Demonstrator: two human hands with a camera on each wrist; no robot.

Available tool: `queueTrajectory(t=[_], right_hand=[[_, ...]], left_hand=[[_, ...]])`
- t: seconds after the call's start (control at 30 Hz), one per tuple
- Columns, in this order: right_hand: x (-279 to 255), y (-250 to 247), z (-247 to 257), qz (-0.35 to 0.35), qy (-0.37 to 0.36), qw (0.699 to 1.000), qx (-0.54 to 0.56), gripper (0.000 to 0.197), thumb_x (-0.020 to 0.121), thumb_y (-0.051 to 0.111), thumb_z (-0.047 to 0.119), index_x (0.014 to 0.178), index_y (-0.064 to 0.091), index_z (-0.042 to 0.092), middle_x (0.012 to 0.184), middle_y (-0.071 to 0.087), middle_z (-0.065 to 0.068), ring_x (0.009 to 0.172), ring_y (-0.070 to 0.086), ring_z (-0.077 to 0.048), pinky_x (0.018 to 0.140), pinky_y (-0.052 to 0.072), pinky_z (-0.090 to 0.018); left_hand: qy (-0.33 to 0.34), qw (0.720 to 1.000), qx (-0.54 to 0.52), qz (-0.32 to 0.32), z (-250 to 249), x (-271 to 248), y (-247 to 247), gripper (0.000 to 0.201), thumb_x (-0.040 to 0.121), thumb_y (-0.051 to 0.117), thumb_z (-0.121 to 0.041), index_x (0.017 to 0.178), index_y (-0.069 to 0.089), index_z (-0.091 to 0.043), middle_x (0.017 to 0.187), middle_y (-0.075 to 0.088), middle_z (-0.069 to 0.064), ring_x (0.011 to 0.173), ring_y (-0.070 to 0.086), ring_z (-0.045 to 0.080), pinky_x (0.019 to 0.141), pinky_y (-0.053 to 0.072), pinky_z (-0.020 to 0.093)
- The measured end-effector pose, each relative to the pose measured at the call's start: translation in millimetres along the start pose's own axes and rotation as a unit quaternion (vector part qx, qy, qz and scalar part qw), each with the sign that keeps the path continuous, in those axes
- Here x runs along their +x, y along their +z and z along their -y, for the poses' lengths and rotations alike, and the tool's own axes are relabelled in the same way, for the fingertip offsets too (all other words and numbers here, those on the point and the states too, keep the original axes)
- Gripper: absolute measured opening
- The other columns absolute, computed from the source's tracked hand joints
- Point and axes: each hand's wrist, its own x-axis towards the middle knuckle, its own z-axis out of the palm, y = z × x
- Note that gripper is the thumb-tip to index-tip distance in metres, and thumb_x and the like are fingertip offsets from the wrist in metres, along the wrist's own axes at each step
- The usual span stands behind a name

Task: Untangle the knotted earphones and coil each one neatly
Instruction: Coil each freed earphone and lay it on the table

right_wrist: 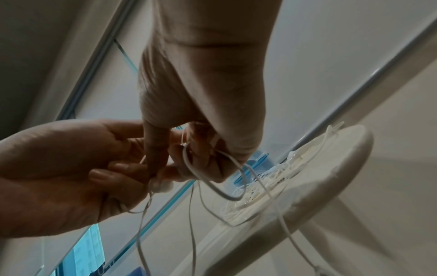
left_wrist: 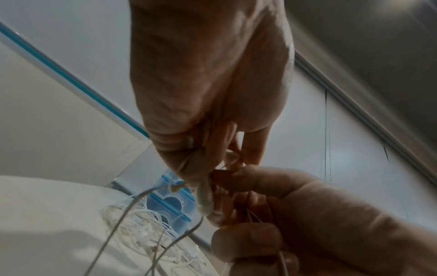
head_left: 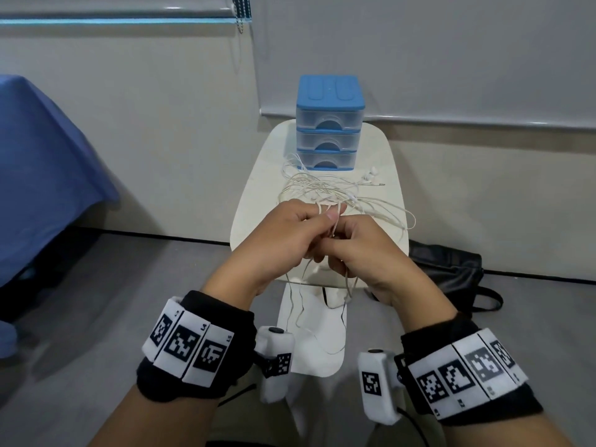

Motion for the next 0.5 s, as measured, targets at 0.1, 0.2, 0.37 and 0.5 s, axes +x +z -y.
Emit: queueTrajectory(t=[0.1, 0.2, 0.37, 0.5], right_hand=[[-1, 1, 4, 0.011, -0.009, 1.000, 0.011, 0.021, 0.085, 0.062, -0.008, 0.075, 0.070, 0.008, 0.063, 0.066, 0.000, 0.048, 0.046, -0.005, 0.045, 0.034, -0.015], [0, 8, 6, 0.011, -0.007, 1.000, 0.010, 0.026, 0.088, 0.054, -0.007, 0.074, 0.068, 0.010, 0.061, 0.064, 0.001, 0.047, 0.045, -0.006, 0.044, 0.033, -0.016], [11, 4, 4, -0.128, 0.043, 0.978, 0.160, 0.016, 0.089, 0.060, 0.005, 0.074, 0.064, 0.012, 0.067, 0.061, -0.005, 0.045, 0.035, -0.013, 0.043, 0.024, -0.023], [16, -10, 6, -0.127, 0.119, 0.919, 0.354, 0.013, 0.088, 0.063, 0.010, 0.076, 0.060, 0.012, 0.066, 0.057, -0.003, 0.040, 0.027, -0.009, 0.038, 0.018, -0.021]], left_hand=[[0.005, 0.999, 0.047, 0.010, -2, 2, 1, 0.051, 0.105, 0.055, -0.037, 0.077, 0.055, 0.006, 0.074, 0.052, 0.016, 0.055, 0.044, 0.014, 0.044, 0.030, 0.011], [-0.012, 0.997, 0.063, 0.036, -2, 5, -2, 0.047, 0.107, 0.052, -0.036, 0.097, 0.063, 0.008, 0.080, 0.072, -0.005, 0.055, 0.047, 0.011, 0.044, 0.032, 0.012], [0.004, 0.999, -0.037, 0.013, 3, 2, -4, 0.029, 0.105, 0.056, -0.033, 0.131, 0.069, -0.033, 0.079, 0.065, -0.023, 0.050, 0.042, 0.003, 0.050, 0.037, 0.023], [-0.007, 0.994, -0.084, -0.065, 20, 3, -10, 0.022, 0.096, 0.068, -0.027, 0.117, 0.077, -0.029, 0.098, 0.074, -0.012, 0.047, 0.041, 0.008, 0.056, 0.043, 0.028]])
